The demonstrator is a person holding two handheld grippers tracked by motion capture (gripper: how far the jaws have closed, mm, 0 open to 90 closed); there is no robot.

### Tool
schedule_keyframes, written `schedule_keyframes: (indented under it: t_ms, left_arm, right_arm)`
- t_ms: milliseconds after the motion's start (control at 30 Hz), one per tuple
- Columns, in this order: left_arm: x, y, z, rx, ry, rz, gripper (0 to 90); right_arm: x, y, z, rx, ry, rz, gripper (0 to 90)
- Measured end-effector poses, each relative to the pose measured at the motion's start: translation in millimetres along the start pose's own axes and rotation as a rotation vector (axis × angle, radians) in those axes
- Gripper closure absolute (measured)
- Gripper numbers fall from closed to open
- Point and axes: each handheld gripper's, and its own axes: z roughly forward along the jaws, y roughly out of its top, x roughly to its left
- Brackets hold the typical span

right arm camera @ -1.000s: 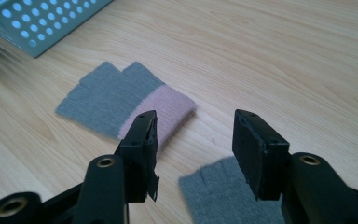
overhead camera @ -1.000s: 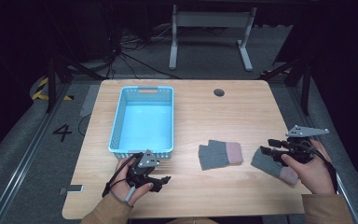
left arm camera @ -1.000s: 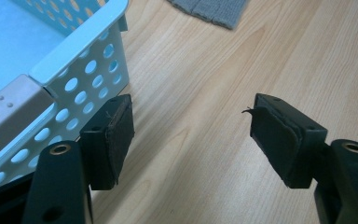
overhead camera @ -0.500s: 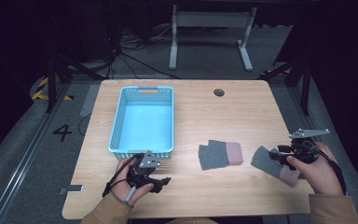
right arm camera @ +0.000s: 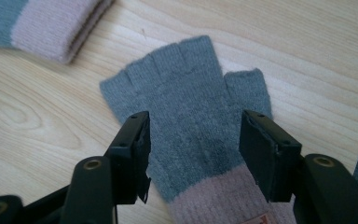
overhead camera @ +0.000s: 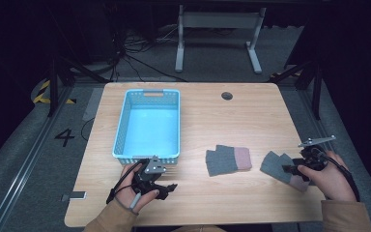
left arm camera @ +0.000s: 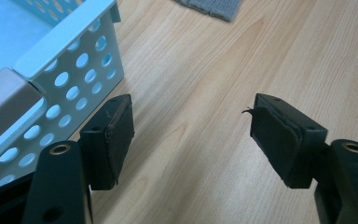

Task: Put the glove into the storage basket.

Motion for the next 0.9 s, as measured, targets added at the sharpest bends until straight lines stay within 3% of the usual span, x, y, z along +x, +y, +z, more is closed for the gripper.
schedule_keyframes:
  t_ms: [667, 900]
  left_arm:
    - [-0.4, -0.2, 1.2, 0.003, -0.005, 0.003, 31.0]
    - [-0.6, -0.7, 1.3, 0.001, -0.005, -0.001, 31.0]
  right_arm:
    - [-2.0, -2.2, 26.4, 0.085, -0.042, -0.034, 40.7]
    - [-1.9, -2.8, 29.8, 0.093, -0.044, -0.012, 41.4]
